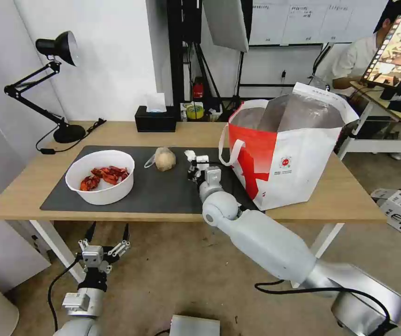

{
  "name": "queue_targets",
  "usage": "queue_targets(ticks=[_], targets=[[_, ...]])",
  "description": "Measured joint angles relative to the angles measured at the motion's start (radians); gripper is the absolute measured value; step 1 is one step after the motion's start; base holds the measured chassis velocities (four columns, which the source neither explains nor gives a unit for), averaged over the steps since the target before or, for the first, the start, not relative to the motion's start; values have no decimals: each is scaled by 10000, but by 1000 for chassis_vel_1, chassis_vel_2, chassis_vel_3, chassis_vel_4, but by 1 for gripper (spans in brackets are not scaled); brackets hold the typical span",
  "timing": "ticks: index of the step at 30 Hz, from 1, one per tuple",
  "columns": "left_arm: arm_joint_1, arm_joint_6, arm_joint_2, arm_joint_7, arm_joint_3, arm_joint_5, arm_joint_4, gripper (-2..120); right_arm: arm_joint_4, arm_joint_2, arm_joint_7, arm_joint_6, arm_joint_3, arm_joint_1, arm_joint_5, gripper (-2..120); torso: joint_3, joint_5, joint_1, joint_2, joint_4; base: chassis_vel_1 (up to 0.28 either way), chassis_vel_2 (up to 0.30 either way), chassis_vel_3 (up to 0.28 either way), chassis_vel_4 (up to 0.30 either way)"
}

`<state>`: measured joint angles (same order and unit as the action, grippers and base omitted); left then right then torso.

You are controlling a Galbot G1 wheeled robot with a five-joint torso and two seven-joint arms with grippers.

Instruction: Pick up the trash from the table and place it into the takeout bag.

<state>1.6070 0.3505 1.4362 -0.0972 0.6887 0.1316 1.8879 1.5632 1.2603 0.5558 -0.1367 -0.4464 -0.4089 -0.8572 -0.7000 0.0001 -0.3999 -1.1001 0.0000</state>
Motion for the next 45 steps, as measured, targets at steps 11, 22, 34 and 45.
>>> queue_targets(ticks=[11,22,34,45], targets=[[97,23,82,-6,114,-27,100,100,2425,-88,554,-362,1013,-131,702,0,0,-1,0,0,0,0,0,0,0],[84,25,184,-12,35,-148,119,100,3134,77,3107,-2147,2389,848,507,0,0,-1,0,0,0,0,0,0,0],[46,32,208,-12,-93,-204,-6,100,2470,314,5762,-3662,3567,1774,-1890,0,-1,-1,-1,1,0,0,0,0,0],[60,81,194,-11,-125,-230,-59,100,2139,361,7653,-3263,4671,1905,-3430,0,0,0,-1,1,0,0,0,0,0]])
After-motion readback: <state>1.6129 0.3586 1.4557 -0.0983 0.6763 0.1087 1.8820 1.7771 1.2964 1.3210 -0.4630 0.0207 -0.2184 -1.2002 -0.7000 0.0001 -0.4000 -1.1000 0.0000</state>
